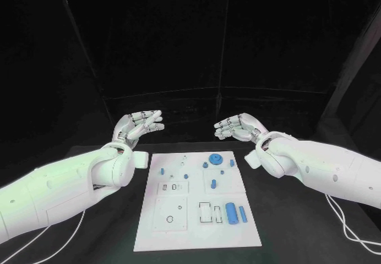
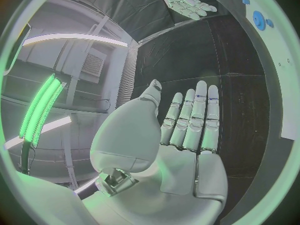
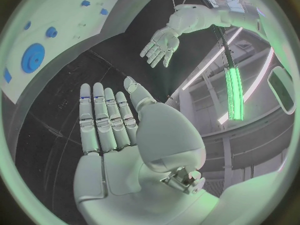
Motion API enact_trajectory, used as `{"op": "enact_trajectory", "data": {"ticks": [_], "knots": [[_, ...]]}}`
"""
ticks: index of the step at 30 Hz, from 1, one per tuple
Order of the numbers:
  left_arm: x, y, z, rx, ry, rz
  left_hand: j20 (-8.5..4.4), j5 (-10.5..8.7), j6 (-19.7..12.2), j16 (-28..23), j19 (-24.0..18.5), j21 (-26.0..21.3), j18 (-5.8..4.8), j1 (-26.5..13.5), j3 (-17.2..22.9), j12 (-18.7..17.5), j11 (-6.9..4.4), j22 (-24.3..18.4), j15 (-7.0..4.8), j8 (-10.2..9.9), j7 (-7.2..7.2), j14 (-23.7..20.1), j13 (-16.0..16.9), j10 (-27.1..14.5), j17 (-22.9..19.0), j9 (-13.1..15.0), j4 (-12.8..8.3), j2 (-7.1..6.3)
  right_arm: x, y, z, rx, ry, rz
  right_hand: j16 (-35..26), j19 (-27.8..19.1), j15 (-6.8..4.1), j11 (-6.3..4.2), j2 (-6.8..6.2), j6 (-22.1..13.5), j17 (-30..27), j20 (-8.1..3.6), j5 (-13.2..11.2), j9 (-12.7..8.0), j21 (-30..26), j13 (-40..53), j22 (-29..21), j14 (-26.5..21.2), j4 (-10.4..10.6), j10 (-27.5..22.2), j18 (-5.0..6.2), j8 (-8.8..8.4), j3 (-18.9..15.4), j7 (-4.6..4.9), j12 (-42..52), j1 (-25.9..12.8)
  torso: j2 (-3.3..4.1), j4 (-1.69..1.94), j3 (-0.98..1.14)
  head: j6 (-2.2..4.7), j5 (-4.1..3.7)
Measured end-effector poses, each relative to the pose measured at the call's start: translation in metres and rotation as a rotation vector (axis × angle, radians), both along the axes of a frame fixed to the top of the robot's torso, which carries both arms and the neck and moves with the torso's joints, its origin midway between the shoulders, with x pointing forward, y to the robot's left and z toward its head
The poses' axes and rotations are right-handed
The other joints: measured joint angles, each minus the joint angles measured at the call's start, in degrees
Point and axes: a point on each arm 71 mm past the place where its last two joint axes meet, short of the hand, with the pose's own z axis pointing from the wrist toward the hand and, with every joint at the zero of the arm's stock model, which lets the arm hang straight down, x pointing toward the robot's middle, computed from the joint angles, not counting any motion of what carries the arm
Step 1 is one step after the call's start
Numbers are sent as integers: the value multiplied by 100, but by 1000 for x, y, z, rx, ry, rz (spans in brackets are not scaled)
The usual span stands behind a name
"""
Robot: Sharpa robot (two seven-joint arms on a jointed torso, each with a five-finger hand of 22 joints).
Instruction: Assemble the parts on the task board
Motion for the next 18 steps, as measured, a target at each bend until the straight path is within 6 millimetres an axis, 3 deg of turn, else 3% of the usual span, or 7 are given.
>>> {"op": "enact_trajectory", "data": {"ticks": [2,9,12,16,18], "knots": [[-2,0,1,-2,-1,-16,-103,0,200,83,257,82,0,96,13,43,-98,17,-104,8,48,316,10,284,94,-1,-123,29,1,2,4,-54,-28,19,66,228,-97,-67,-15,206,31,-96,-17,0,172,2,75,333,-27,258,23,0,66,-40,0,61,31,10,-2,15,-14],[-19,-6,8,-10,-5,-104,-372,0,583,287,903,269,0,321,89,-38,-332,52,-376,8,-114,1080,7,863,448,-61,-386,37,5,15,21,-290,-120,83,348,868,-416,-290,-121,703,226,-429,-18,-1,877,16,432,1396,-67,973,22,0,217,-190,0,166,181,50,-14,92,-78],[-28,-11,12,-16,-5,-143,-441,0,647,288,1031,280,-1,328,109,-157,-374,52,-444,-58,-135,1185,-21,971,576,-75,-438,37,5,23,24,-400,-150,105,551,1102,-548,-373,-202,834,385,-566,-18,-1,1239,25,632,1853,-78,1198,22,-8,241,-254,-50,131,259,71,-27,116,-113],[-36,-18,15,-25,-6,-187,-456,0,654,288,1046,280,0,351,125,-201,-366,52,-431,-96,-142,1212,-24,997,635,-76,-453,15,4,31,23,-535,-179,123,927,1281,-658,-463,-303,938,676,-709,-18,-1,1680,38,883,2210,-81,1349,22,-85,307,-306,-117,42,366,115,-47,140,-159],[-40,-21,17,-28,-5,-204,-456,0,654,288,1046,281,0,350,125,-208,-365,52,-431,-97,-142,1212,-30,997,651,-76,-453,15,4,36,22,-599,-193,131,1587,1412,-746,-502,-440,1029,1200,-801,-18,-6,2271,54,1238,2325,-69,1449,21,-237,426,-339,-223,-72,406,138,-55,143,-173]]}}
